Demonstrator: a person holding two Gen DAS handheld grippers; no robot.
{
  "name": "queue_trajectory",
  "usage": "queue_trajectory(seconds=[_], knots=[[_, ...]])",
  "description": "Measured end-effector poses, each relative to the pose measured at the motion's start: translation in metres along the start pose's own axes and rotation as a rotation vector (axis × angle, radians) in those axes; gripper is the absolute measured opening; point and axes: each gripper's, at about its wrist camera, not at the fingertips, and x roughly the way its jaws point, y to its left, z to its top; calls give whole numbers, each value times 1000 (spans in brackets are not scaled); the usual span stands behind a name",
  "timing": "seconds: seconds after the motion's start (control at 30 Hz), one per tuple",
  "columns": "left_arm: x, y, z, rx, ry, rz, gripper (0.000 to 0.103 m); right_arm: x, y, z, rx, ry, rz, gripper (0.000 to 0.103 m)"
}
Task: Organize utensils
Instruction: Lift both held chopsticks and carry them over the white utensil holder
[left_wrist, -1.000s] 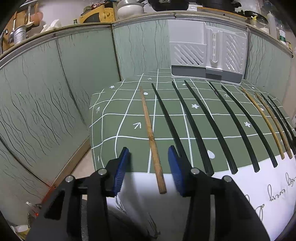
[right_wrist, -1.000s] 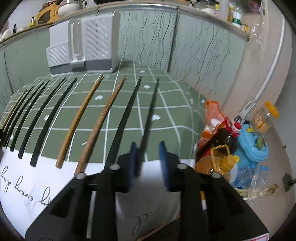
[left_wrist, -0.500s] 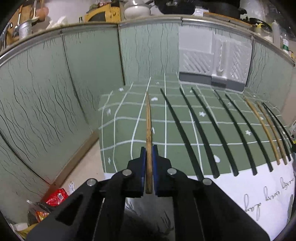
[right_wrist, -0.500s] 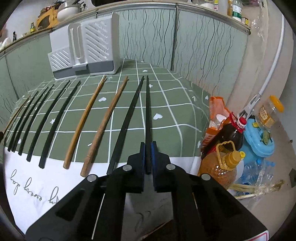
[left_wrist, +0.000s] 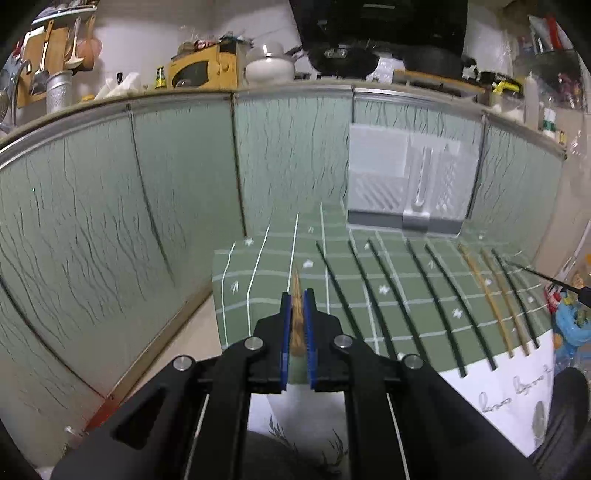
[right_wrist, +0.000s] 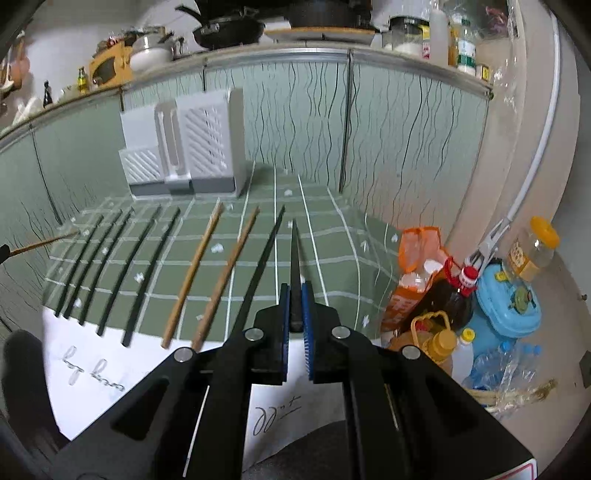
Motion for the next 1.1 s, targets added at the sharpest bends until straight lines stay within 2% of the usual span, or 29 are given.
queue_trajectory(seconds=[0.4, 0.83, 1.1], knots=[[-29, 9, 42, 35, -83, -35, 8, -34, -18, 38, 14, -97, 31, 6], [-38, 16, 62, 25, -101, -100, 8, -48, -21, 58, 10, -142, 55, 6], [-35, 8, 82, 70, -110, -162, 8, -49, -12, 84, -47, -165, 71, 6]])
